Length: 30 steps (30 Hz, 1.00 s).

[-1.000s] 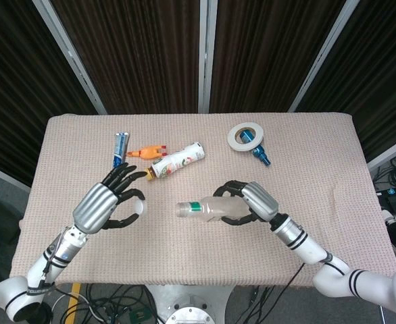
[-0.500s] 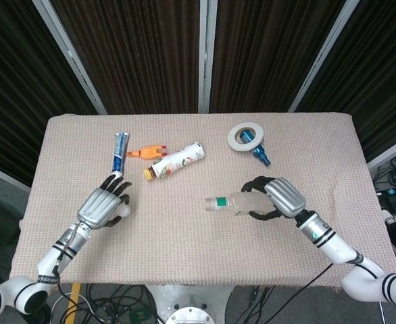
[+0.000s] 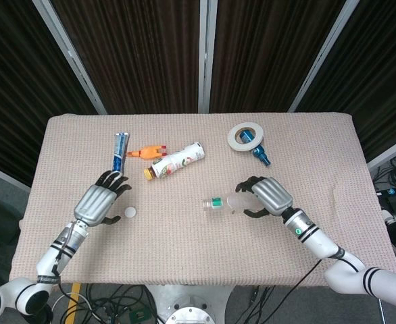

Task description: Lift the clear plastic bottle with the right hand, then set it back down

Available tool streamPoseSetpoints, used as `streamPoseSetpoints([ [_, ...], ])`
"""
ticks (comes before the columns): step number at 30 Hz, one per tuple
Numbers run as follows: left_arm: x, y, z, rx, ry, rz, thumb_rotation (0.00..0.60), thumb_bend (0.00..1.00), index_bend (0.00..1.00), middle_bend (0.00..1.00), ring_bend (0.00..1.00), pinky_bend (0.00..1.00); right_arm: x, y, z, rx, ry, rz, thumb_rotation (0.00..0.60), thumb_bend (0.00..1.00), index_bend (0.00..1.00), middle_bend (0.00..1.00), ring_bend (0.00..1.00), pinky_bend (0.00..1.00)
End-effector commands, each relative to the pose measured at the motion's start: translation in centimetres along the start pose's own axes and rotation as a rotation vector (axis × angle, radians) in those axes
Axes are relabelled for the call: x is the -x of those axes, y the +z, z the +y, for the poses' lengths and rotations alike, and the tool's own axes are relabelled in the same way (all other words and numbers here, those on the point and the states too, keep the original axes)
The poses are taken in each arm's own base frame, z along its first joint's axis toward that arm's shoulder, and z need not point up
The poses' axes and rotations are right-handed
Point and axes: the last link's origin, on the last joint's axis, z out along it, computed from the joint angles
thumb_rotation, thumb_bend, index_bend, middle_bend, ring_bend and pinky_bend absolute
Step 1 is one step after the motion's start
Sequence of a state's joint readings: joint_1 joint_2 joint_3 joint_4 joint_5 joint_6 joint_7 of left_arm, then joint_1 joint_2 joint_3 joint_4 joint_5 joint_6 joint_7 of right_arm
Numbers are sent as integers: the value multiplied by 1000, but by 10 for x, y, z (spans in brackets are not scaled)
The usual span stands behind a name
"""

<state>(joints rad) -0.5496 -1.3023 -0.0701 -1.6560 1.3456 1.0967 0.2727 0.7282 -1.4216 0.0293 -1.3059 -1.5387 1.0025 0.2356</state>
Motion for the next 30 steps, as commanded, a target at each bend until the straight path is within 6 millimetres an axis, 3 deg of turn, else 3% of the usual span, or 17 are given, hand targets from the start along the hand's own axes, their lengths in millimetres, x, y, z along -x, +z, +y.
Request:
streamPoseSetpoints([
  [1,-16,-21,-14,-27,-47,84,600,137,219,108,35,0,14,7,-1,27,-35,-20,600,393,286,318,184,319],
  [5,-25,-41,-33,-77,-79,136,600,121,219,108,35,0,23,0,0,53,-53,-56,600,282,47,100,19,135],
  [8,-29,-57,-48,-124,-94,163,600,112,219,108,35,0,21,-11,2,74,-92,-30,600,219,0,8,0,72],
  [12,-29,-81,-67,-207,-100,196,600,107,219,108,35,0,10,-37,4,100,-63,27,600,218,0,4,0,71],
  [19,-19,-137,-102,-406,-79,250,600,105,225,108,35,0,-30,-124,33,267,-39,219,600,215,0,58,0,71],
  [25,-9,-175,-101,-488,-85,266,600,99,227,108,35,0,-38,-186,42,402,-16,310,600,214,0,43,0,48],
  [30,-6,-190,-93,-490,-81,248,600,97,227,108,35,0,-41,-223,48,474,-20,338,600,204,0,47,0,30],
])
